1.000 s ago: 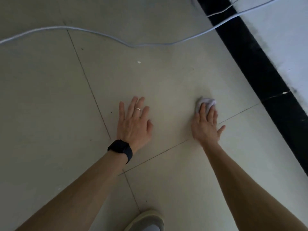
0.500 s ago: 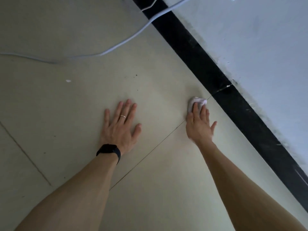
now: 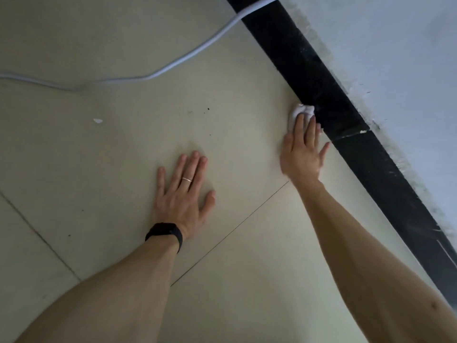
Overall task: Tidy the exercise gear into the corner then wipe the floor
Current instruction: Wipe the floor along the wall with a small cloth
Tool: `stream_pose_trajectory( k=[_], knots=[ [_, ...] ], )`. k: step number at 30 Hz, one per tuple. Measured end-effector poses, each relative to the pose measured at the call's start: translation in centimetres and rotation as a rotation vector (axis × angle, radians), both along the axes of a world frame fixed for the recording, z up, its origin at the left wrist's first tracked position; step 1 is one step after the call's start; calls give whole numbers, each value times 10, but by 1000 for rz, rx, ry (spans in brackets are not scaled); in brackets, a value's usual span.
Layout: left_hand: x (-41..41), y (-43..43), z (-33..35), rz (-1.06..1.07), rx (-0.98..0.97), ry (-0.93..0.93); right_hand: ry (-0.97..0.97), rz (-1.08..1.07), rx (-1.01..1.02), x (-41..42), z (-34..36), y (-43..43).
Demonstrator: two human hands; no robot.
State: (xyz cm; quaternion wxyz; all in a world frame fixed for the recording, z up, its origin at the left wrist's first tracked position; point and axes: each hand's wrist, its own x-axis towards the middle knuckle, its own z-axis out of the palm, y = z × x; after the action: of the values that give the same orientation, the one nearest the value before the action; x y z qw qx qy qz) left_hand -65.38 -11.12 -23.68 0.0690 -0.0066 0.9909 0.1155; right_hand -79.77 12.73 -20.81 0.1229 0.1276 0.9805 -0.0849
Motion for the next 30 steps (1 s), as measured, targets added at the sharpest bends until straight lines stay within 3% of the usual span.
stream_pose_trajectory(
  k=[2,5,7,10,14,17,19,20,24,26,28,30],
  knots=[
    [1,-1,0,5,-1,-14,16,56,-63,14,-2,-25],
    [5,-4,-1,6,-19,-13,-55,464,-110,34,-2,-49],
    [5,-6,-1,8,-33,-17,-81,519,-97,26,-3,-34],
    [4,-5,-2,14,-26,-30,-52,110,-105,31,-4,23],
    [5,-4,-2,6,-36,-65,23,-316,-41,111,-5,95],
    [2,1,2,12,-32,-81,139,-900,-81,151,-1,104],
    [-1,3,3,24,-16,-93,131,-998,-129,144,2,80],
    [-1,3,4,21,-14,-92,101,-896,-149,140,3,62],
    [2,-1,3,28,-12,-68,-36,37,-177,150,0,-31],
    [5,-3,2,24,-33,-80,-60,338,-166,174,-3,-48],
    [6,0,1,5,-44,-88,-18,387,-127,195,-5,-27],
    [6,1,3,-7,-56,-95,-7,286,-73,217,-6,12]
  ],
)
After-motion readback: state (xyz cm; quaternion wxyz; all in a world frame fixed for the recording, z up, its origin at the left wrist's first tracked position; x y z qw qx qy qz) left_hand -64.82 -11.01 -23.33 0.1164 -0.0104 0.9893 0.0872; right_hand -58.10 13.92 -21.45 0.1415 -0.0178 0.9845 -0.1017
